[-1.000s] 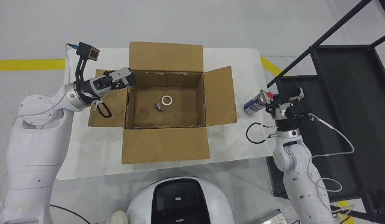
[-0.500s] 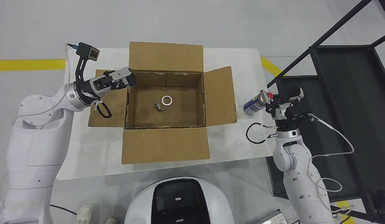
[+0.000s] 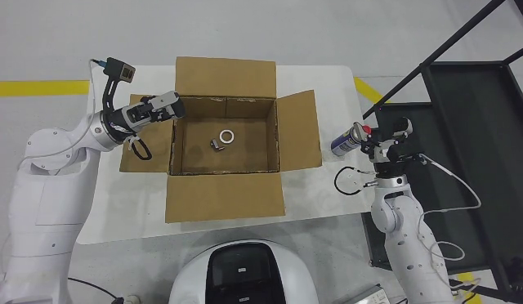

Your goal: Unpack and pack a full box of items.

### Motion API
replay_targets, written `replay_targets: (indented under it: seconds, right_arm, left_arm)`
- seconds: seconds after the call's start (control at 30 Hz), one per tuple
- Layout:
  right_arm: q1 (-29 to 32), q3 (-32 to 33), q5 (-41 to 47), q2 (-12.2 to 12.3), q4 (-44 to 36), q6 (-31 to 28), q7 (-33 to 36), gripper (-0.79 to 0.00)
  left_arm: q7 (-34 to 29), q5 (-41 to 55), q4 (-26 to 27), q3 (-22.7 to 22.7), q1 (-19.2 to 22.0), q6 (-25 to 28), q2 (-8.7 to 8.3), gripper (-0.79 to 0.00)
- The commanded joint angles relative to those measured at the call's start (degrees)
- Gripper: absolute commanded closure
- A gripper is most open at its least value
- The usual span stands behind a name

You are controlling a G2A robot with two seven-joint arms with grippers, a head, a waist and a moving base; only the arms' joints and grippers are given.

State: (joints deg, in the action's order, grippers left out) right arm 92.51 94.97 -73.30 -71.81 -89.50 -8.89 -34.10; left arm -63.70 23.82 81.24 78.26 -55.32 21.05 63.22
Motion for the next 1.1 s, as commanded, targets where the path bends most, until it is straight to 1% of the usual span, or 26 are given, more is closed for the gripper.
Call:
replay_targets:
  seconds: [0.0, 0.3, 0.37, 0.5, 0.7, 0.77, 0.83, 0.87, 0.93, 1.07]
  right_arm:
    - [0.00, 0.00, 0.00, 0.00, 0.00, 0.00, 0.00, -0.785]
    - [-0.08, -0.04, 0.04, 0.01, -0.20, -0.19, 0.28, -0.785]
    - [-0.80, -0.14, 0.53, 0.14, -1.80, -2.47, 3.47, -0.785]
    - [-2.89, -0.32, -5.38, 0.72, -5.52, -4.73, 10.41, -0.785]
    - [-6.75, -3.56, -5.68, 1.01, -9.76, -11.32, 22.53, -0.785]
    - [-8.37, -4.86, -5.87, 0.99, -10.52, -12.04, 24.52, -0.785]
    - [-9.66, -6.04, -4.25, 0.93, -11.12, -13.19, 27.04, -0.785]
    - [-10.13, -6.51, -3.21, 0.90, -11.52, -13.78, 28.09, -0.785]
    - [-10.74, -7.31, 1.53, 0.83, -11.78, -16.15, 31.22, -0.785]
    - [-10.74, -7.31, 1.53, 0.83, -11.78, -16.15, 31.22, -0.785]
  left_arm:
    - [0.00, 0.00, 0.00, 0.00, 0.00, 0.00, 0.00, -0.785]
    - [0.00, 0.00, 0.00, 0.00, 0.00, 0.00, 0.00, -0.785]
    - [0.00, 0.00, 0.00, 0.00, 0.00, 0.00, 0.00, -0.785]
    - [0.00, 0.00, 0.00, 0.00, 0.00, 0.00, 0.00, -0.785]
    - [0.00, 0.00, 0.00, 0.00, 0.00, 0.00, 0.00, -0.785]
    - [0.00, 0.00, 0.00, 0.00, 0.00, 0.00, 0.00, -0.785]
    - [0.00, 0.00, 0.00, 0.00, 0.00, 0.00, 0.00, -0.785]
    - [0.00, 0.00, 0.00, 0.00, 0.00, 0.00, 0.00, -0.785]
    - [0.00, 0.00, 0.00, 0.00, 0.00, 0.00, 0.00, -0.785]
    - [0.00, 0.00, 0.00, 0.00, 0.00, 0.00, 0.00, -0.785]
